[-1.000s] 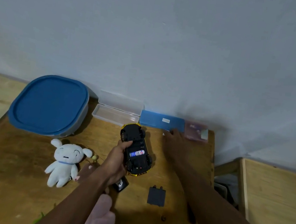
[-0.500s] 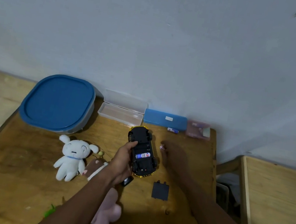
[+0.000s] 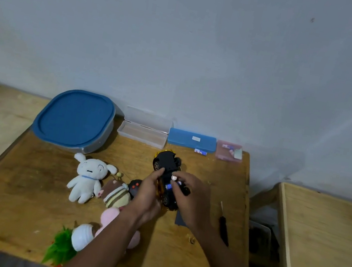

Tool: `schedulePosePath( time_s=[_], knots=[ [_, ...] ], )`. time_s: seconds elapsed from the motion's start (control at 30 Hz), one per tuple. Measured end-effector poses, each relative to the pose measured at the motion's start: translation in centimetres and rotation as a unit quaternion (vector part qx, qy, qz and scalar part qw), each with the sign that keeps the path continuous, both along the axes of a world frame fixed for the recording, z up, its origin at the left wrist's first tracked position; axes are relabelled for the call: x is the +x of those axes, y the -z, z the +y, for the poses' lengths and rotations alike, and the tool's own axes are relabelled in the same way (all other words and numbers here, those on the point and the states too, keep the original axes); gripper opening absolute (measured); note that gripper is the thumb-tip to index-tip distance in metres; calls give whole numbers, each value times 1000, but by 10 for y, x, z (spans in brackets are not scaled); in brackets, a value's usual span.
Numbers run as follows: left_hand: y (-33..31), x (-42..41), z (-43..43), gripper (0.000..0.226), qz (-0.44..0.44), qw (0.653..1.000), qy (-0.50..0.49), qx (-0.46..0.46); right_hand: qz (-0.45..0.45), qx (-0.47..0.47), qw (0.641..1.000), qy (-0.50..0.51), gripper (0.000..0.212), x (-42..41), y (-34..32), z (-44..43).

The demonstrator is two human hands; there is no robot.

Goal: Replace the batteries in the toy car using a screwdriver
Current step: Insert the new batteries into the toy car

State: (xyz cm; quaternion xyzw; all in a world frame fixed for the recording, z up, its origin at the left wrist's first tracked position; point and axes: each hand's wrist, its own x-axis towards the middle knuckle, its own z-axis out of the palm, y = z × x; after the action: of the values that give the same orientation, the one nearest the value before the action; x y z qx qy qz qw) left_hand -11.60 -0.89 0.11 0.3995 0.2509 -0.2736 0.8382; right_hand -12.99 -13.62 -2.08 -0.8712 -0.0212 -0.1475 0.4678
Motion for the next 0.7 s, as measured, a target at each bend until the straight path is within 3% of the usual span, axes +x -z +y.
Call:
schedulePosePath(
  time_s=[0.3, 0.47, 0.7],
  knots=[
    [-9, -14, -14, 43, -8, 999, -33, 14, -29, -15, 999, -28, 19, -12, -4, -2],
    [-9, -12, -20, 42, -6, 998, -52, 19, 73, 45, 996, 29, 20, -5, -6, 0],
    [-8, 0, -23, 41, -7, 998, -41, 48, 253, 251, 933, 55, 58, 11, -12, -3]
  ],
)
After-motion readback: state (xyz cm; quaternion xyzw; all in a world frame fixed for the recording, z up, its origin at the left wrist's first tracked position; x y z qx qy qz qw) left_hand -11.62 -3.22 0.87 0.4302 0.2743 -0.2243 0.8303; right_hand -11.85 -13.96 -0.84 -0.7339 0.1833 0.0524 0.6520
